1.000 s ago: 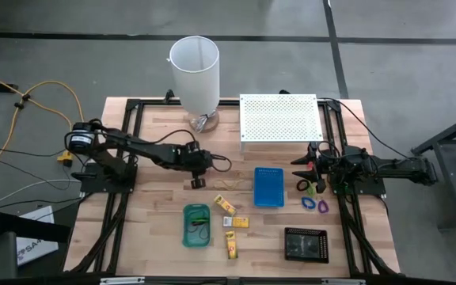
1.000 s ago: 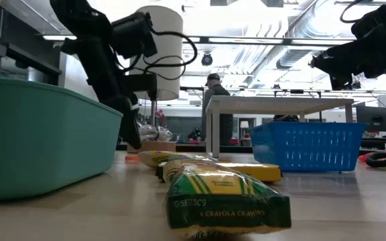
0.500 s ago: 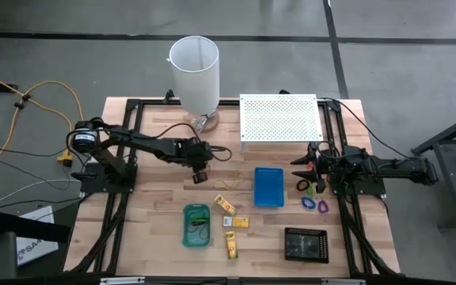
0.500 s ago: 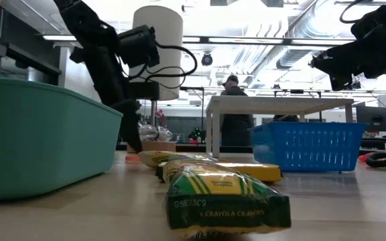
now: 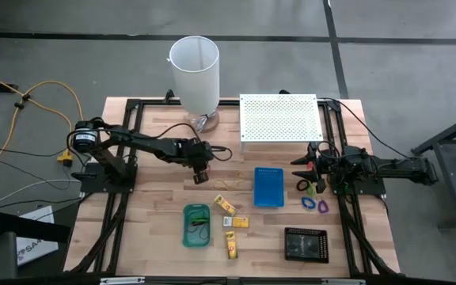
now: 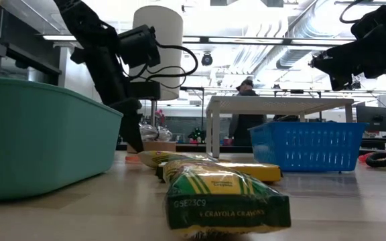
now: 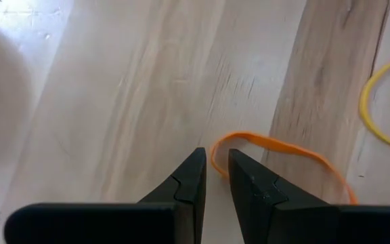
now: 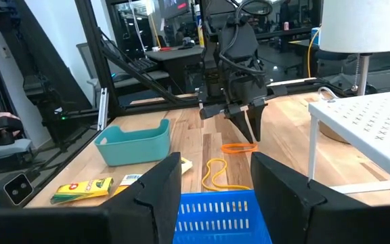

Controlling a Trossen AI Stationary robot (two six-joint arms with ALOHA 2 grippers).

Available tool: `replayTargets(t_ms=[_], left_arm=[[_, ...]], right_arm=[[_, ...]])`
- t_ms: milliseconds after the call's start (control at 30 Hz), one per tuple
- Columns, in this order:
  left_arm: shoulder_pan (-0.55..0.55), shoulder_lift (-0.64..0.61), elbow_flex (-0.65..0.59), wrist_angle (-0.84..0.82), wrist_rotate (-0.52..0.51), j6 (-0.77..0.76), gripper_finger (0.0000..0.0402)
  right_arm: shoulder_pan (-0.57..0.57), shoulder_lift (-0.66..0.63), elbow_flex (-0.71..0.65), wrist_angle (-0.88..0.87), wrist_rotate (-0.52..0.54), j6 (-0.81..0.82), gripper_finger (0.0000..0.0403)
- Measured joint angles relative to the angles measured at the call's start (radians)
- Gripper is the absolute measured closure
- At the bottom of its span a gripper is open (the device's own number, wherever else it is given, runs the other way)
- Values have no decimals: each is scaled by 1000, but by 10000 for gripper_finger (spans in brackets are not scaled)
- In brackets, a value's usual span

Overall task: Pick & Place Office Desk Supplies
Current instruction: Put the orange rubber band into the green bin

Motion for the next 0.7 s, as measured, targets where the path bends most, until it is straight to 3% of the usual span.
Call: replayTargets(t_ms=[700], left_arm=[[-1, 30, 0, 10, -1, -9, 358]], right_arm=[[0, 0, 0, 0, 0, 0, 237]])
